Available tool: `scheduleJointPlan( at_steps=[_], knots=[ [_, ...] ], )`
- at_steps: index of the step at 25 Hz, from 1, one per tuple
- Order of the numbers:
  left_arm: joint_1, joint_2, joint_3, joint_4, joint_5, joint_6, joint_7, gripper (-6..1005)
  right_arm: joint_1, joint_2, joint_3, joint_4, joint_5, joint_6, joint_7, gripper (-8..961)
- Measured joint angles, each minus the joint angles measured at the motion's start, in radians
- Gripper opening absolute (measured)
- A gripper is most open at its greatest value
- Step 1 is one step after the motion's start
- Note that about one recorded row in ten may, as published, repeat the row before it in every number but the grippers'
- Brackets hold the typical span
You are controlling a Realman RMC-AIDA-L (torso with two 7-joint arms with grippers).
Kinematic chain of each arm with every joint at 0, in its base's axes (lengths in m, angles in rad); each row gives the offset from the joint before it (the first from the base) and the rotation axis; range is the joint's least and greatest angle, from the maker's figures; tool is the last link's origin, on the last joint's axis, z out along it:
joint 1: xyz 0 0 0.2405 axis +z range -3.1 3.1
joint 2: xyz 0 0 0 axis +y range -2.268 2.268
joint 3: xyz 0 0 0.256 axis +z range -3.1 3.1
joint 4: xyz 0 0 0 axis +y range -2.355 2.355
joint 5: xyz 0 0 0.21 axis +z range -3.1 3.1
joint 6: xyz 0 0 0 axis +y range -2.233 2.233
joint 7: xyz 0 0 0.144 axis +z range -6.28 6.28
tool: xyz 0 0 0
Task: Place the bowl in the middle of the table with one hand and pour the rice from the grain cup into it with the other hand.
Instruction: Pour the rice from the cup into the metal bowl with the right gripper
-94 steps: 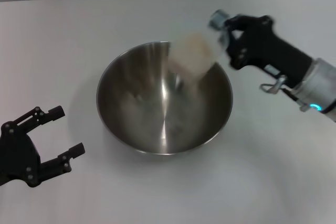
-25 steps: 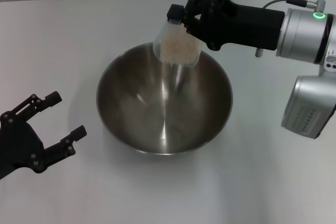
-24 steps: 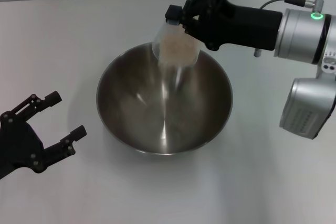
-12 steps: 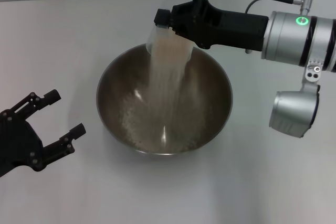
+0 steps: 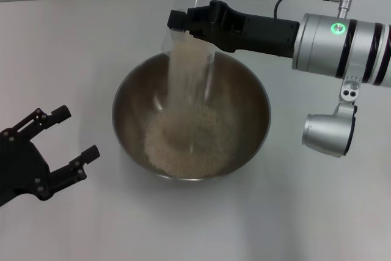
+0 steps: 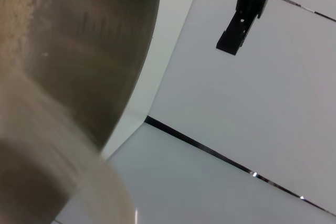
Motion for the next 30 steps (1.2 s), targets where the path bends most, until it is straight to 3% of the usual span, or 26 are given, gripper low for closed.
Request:
scheduleJointPlan(
  at_steps=[12, 30],
  knots=[
    [0.008, 0.004, 0.003, 0.000, 0.001, 0.005, 0.000, 815, -0.019, 0.001, -0.051, 0.010, 0.080, 0.020, -0.225, 11],
    [0.008, 0.003, 0.004, 0.000, 0.001, 0.008, 0.000, 814, -0.033, 0.001, -0.060, 0.012, 0.099, 0.011, -0.237, 12]
  ],
)
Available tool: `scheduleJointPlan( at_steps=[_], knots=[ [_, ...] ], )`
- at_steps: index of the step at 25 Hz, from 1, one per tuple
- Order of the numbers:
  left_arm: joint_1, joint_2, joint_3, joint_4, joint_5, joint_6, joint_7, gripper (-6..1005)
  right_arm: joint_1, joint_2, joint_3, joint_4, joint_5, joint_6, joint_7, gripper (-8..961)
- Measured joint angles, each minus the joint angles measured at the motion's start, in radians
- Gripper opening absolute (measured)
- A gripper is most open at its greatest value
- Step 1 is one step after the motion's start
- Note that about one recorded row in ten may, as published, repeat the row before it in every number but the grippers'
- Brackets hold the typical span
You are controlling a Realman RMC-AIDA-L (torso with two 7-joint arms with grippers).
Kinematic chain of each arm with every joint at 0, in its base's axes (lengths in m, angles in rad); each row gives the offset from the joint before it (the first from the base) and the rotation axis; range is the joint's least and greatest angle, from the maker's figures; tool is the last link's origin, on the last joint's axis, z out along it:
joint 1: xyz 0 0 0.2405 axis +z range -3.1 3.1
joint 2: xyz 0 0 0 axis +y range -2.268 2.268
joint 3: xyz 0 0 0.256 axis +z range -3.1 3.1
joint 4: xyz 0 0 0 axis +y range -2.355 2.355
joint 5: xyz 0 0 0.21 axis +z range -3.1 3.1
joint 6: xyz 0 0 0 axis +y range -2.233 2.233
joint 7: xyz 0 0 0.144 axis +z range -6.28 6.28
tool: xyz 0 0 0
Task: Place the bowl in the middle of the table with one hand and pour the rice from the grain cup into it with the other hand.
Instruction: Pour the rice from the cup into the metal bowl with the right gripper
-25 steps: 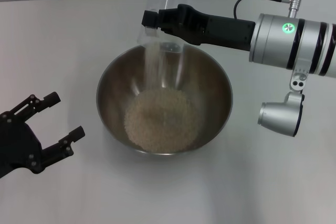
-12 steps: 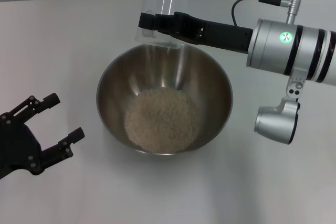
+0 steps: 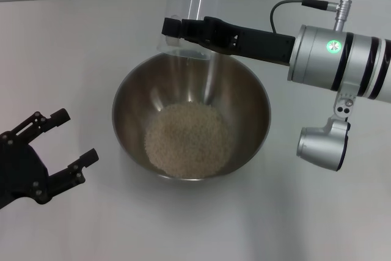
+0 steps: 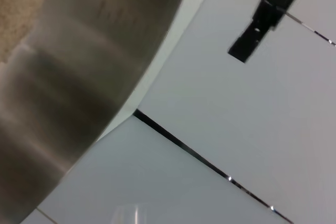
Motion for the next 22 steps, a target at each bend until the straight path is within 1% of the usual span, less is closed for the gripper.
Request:
scheduleJointPlan(
  at_steps=[1, 2, 3, 4, 5, 8, 9, 10, 11, 13, 18, 19, 20, 22],
  knots=[
    [0.000, 0.000, 0.000, 0.000, 0.000, 0.000, 0.000, 814, 0.000, 0.000, -0.002, 0.000, 0.009, 0.000, 0.017, 13],
    [0.000, 0.000, 0.000, 0.000, 0.000, 0.000, 0.000, 814, -0.003, -0.002, -0.005, -0.003, 0.032, -0.004, 0.095, 13],
    [0.000, 0.000, 0.000, 0.000, 0.000, 0.000, 0.000, 814, -0.003, -0.002, -0.005, -0.003, 0.032, -0.004, 0.095, 14],
    [0.000, 0.000, 0.000, 0.000, 0.000, 0.000, 0.000, 814, -0.008, -0.002, -0.007, -0.018, 0.041, -0.018, 0.240, 15],
    [-0.001, 0.000, -0.001, 0.000, 0.000, 0.000, 0.000, 814, -0.008, -0.002, -0.007, -0.018, 0.041, -0.018, 0.240, 15],
    [-0.001, 0.000, -0.001, 0.000, 0.000, 0.000, -0.001, 814, -0.015, -0.003, -0.002, -0.032, 0.041, -0.032, 0.458, 18],
    [-0.005, 0.000, 0.000, 0.000, 0.000, 0.000, -0.001, 814, -0.016, -0.004, 0.001, -0.021, 0.043, -0.033, 0.556, 18],
    [-0.007, 0.000, 0.000, -0.001, 0.000, 0.000, -0.001, 814, -0.016, -0.005, 0.003, -0.012, 0.044, -0.034, 0.612, 19],
    [-0.007, 0.000, 0.000, -0.001, 0.000, 0.000, -0.001, 814, -0.016, -0.005, 0.003, -0.012, 0.044, -0.034, 0.612, 20],
    [-0.008, 0.000, 0.000, -0.001, 0.000, 0.000, -0.001, 814, -0.016, -0.006, 0.011, 0.015, 0.064, -0.041, 0.720, 21],
    [-0.015, 0.001, 0.001, 0.000, -0.001, 0.000, -0.003, 815, -0.016, -0.009, 0.056, 0.103, 0.192, -0.122, 0.937, 25],
    [-0.015, 0.001, 0.001, 0.000, -0.001, 0.000, -0.003, 815, -0.018, -0.009, 0.074, 0.125, 0.228, -0.142, 1.034, 26],
    [-0.017, 0.002, 0.000, 0.001, -0.001, 0.000, -0.003, 815, -0.018, -0.009, 0.074, 0.125, 0.228, -0.142, 1.034, 27],
    [-0.018, 0.003, -0.003, 0.001, -0.002, 0.000, -0.003, 815, -0.018, -0.009, 0.087, 0.145, 0.255, -0.146, 1.141, 28]
  ],
)
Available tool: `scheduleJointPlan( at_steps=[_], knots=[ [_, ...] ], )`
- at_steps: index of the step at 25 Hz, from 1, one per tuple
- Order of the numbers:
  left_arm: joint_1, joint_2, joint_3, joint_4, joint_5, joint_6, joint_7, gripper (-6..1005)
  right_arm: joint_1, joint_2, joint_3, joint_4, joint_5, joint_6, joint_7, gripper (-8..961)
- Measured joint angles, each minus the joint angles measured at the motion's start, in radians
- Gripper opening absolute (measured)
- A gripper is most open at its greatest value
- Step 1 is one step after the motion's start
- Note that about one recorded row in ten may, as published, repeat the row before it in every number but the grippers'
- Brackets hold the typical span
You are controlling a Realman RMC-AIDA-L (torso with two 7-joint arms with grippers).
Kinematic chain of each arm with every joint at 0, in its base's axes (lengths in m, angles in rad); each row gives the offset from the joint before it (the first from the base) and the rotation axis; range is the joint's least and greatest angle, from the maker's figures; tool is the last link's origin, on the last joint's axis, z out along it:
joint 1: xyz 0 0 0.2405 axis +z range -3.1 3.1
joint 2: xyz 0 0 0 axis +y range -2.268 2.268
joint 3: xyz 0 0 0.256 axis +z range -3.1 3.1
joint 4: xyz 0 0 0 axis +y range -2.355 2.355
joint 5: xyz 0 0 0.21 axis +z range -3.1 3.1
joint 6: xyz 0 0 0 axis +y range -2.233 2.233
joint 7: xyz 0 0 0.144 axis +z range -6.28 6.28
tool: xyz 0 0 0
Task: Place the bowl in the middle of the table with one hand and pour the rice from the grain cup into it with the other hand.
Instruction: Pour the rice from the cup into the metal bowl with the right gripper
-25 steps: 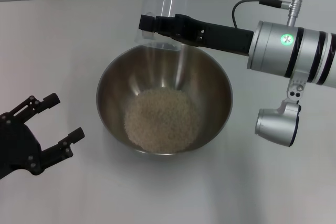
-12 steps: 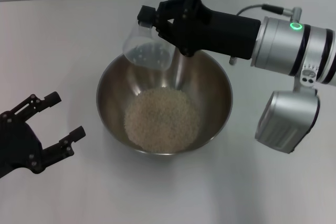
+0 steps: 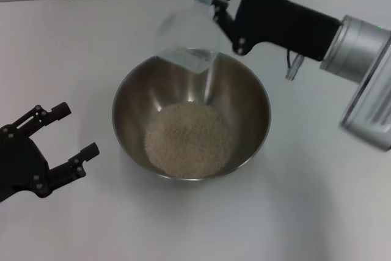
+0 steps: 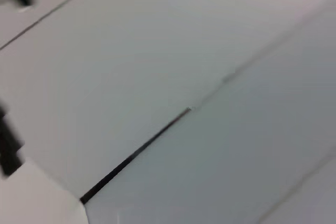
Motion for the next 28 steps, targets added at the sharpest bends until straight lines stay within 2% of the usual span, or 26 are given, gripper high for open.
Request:
scheduleJointPlan(
  at_steps=[7, 12, 23, 28],
  knots=[
    [0.001, 0.002, -0.004, 0.000, -0.005, 0.003, 0.000, 815, 0.055, -0.005, 0.017, 0.155, 0.010, -0.002, 0.367, 33],
    [0.003, 0.003, -0.004, 0.000, -0.005, 0.009, -0.002, 815, 0.060, -0.009, 0.019, 0.205, 0.003, -0.029, 0.531, 37],
    [0.005, 0.008, -0.004, 0.000, -0.005, 0.015, -0.009, 814, 0.036, -0.007, 0.044, 0.216, 0.004, -0.077, 0.567, 45],
    [0.007, 0.008, -0.004, -0.001, -0.005, 0.025, -0.009, 814, 0.004, -0.004, 0.113, 0.216, 0.009, -0.080, 0.567, 49]
  ],
)
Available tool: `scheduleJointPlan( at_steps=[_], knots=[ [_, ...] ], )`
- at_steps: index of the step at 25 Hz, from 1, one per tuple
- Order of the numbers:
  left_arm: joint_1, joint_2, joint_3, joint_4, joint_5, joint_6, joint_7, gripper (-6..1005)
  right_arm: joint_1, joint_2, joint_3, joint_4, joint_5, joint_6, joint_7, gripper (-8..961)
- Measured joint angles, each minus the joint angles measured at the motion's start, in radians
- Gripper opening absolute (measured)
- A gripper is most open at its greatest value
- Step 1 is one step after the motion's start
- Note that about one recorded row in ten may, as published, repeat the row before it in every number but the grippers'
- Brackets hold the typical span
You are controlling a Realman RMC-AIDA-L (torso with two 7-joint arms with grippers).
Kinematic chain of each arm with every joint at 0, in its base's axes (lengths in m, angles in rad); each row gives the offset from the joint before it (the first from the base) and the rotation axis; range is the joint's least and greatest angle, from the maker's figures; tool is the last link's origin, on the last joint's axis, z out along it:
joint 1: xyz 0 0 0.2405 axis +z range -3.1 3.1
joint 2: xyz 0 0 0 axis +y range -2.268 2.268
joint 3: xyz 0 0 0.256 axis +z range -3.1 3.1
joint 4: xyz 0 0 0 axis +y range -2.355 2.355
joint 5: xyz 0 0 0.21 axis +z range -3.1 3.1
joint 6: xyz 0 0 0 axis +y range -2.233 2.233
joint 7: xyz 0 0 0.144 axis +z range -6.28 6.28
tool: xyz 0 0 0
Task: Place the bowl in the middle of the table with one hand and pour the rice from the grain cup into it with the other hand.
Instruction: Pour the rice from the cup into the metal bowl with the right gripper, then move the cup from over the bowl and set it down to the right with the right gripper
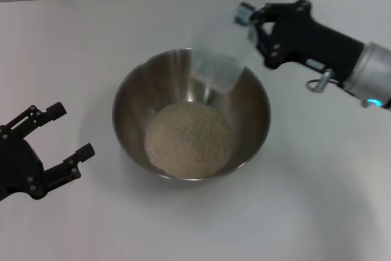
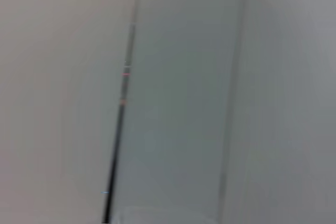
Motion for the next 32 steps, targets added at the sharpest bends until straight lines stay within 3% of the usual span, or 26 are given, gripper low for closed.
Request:
scheduleJointPlan(
  at_steps=[11, 20, 32],
  knots=[
    [0.001, -0.002, 0.002, -0.007, 0.002, 0.007, 0.000, 814, -0.129, 0.006, 0.253, 0.035, 0.003, -0.055, -0.035, 58],
    [-0.001, -0.003, 0.005, -0.008, 0.005, 0.022, -0.004, 815, -0.140, 0.003, 0.433, 0.192, 0.003, -0.109, -0.162, 64],
    [-0.002, 0.000, 0.000, -0.003, 0.005, 0.035, -0.020, 815, -0.132, 0.002, 0.440, 0.240, -0.005, -0.110, -0.176, 73]
  ],
)
